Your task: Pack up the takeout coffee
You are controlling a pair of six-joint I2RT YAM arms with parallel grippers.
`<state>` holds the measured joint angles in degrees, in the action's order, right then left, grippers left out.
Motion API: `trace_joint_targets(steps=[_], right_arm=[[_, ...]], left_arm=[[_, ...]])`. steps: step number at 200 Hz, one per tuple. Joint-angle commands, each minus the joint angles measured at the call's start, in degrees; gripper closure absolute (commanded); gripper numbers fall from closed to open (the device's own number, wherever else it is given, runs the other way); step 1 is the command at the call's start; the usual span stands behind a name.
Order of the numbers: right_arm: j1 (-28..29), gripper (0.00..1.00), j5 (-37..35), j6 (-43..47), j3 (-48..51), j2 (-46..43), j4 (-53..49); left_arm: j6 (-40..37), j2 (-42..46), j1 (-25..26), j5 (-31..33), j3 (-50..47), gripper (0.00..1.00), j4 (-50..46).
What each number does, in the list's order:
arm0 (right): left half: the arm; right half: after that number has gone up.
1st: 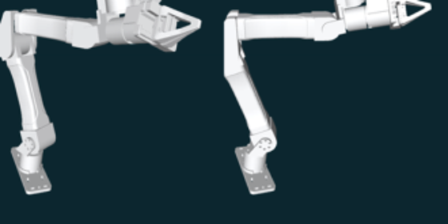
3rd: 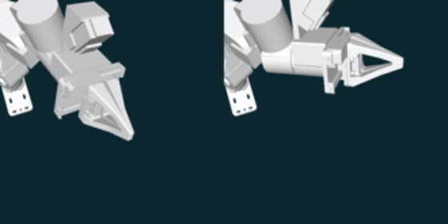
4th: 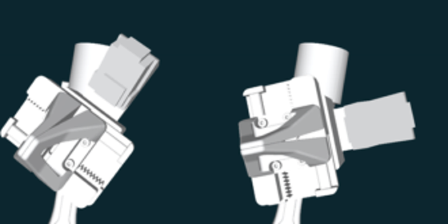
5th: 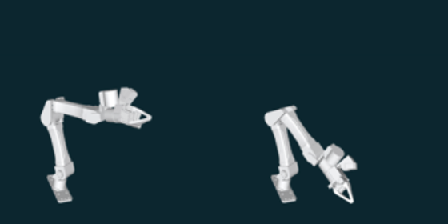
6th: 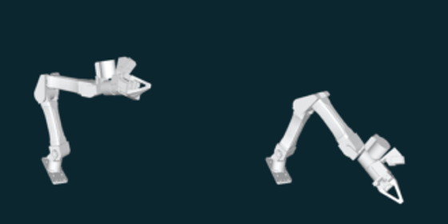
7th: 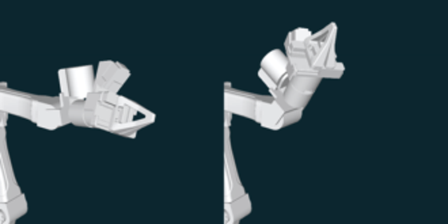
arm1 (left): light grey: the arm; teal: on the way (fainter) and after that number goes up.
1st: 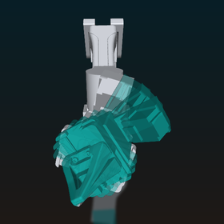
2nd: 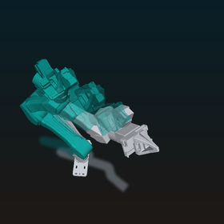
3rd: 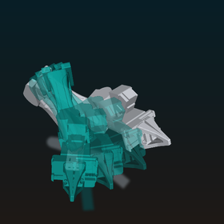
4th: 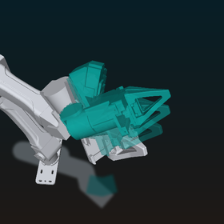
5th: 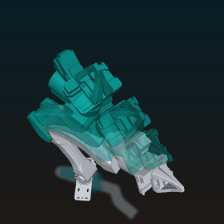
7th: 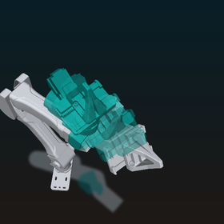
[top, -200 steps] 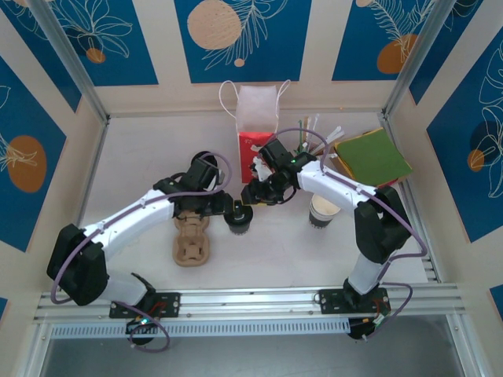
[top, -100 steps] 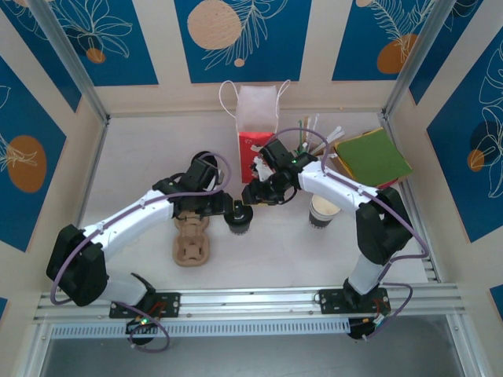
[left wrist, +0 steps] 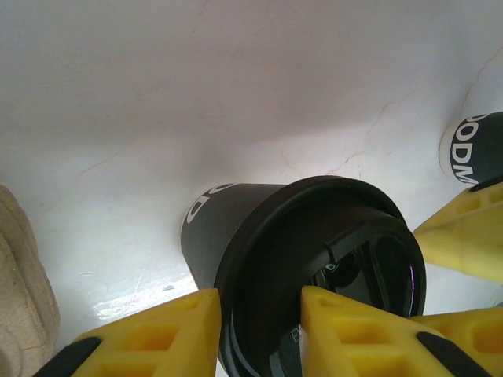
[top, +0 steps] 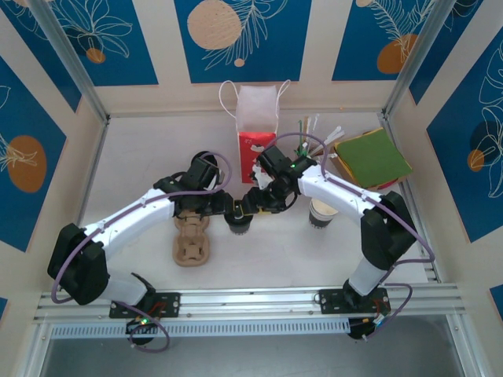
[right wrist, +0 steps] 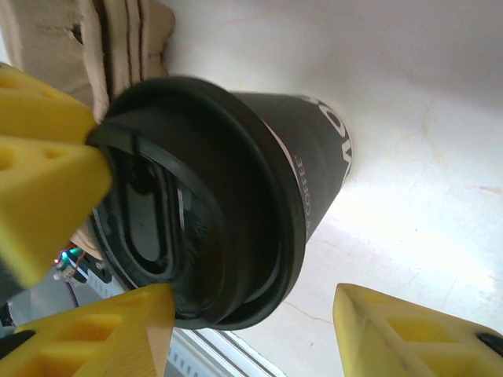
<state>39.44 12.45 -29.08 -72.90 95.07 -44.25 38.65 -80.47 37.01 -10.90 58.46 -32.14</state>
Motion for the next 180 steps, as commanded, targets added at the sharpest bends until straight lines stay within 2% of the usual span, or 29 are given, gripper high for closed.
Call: trace_joint_targets(steps=[1,118,180], right_arm=[[0.7,0.44,1.6,-1.1,1.8,-0.5,-0.1],[0.2,0.52,-1.4,-0.6,10.4,2.3,2.6],[-0.7,0.51,-2.0,1.3,3.3,0.6,-1.5]], left_arm=[[0.1,-3.1,0.4,1.7,-1.8,0.71,-5.6],[0.9,-3.3,0.7,1.6,-5.8,0.71,-3.7],[0.3,-1.4,0.6,2.3,-2.4,0.70,-6.4]])
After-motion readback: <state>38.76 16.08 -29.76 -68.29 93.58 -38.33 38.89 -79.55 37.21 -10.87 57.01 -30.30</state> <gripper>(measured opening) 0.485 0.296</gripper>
